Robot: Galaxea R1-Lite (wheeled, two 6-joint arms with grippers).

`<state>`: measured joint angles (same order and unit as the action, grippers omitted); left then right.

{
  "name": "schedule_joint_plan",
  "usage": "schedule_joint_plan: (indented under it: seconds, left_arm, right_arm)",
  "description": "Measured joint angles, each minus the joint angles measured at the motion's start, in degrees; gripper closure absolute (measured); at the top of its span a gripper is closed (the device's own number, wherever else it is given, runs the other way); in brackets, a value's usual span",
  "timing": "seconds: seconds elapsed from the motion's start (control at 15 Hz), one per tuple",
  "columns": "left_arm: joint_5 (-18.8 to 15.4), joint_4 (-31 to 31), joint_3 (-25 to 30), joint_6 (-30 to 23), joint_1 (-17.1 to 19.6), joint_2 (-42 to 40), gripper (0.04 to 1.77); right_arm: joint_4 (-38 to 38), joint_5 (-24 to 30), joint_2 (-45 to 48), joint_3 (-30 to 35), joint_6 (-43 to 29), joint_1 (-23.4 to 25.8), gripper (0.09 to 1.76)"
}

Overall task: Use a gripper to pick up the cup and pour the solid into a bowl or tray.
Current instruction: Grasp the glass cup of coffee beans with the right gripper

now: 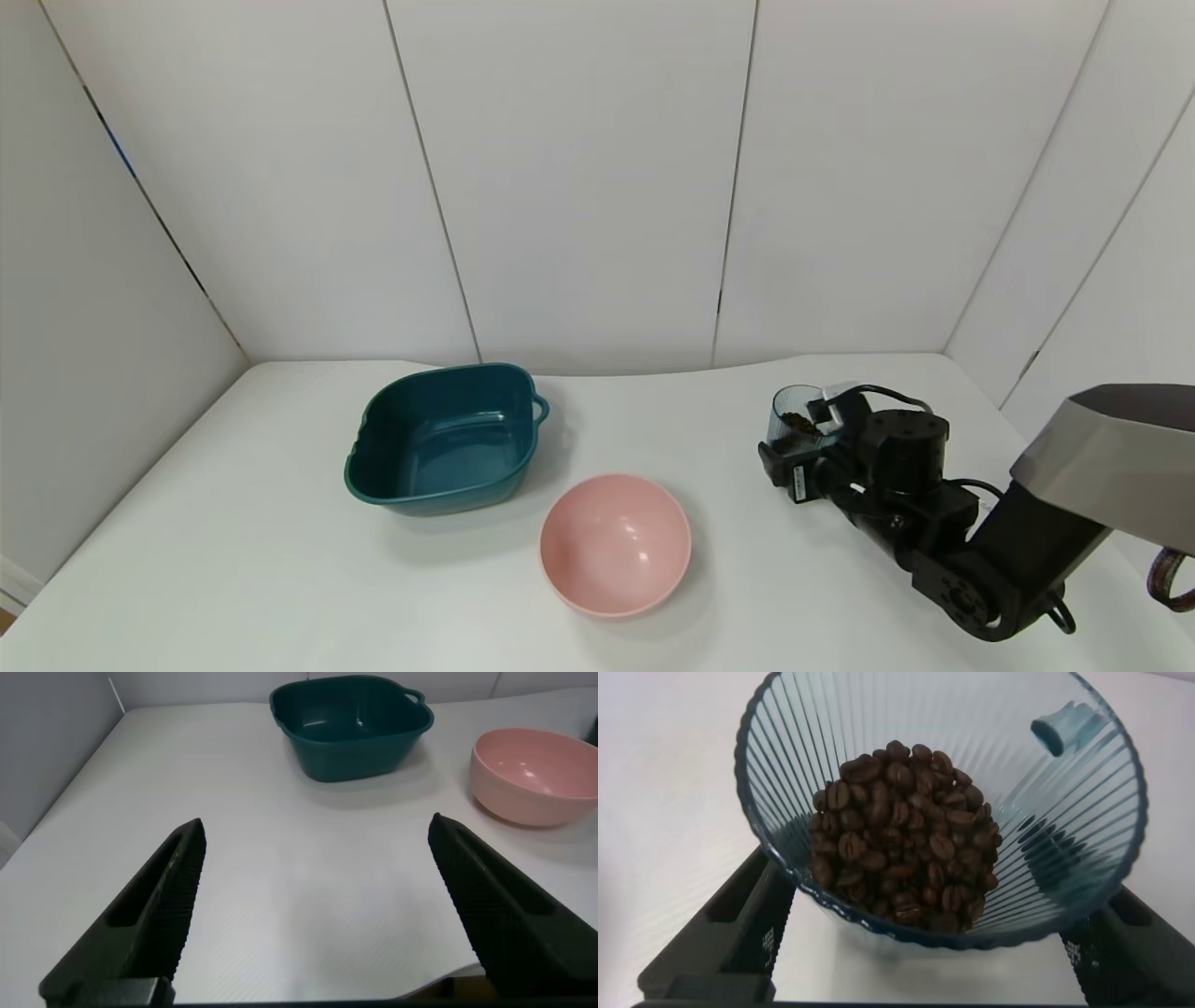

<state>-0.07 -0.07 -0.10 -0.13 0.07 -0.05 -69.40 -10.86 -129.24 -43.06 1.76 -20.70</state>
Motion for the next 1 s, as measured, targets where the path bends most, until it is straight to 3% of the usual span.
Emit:
schedule_joint_plan:
  seconds: [0.87,1.0]
  left_arm:
    - [0.0,0.0,0.0,0.0,0.0,0.0,0.09]
    - [0.0,0.0,0.0,0.0,0.0,0.0,0.09]
  right_arm:
    - [-0.8,0.1,-2.0,-2.5,0.0,0.3,0.14]
    - [-0.9,0.1,-2.1,-2.5,0.0,0.3,0.43]
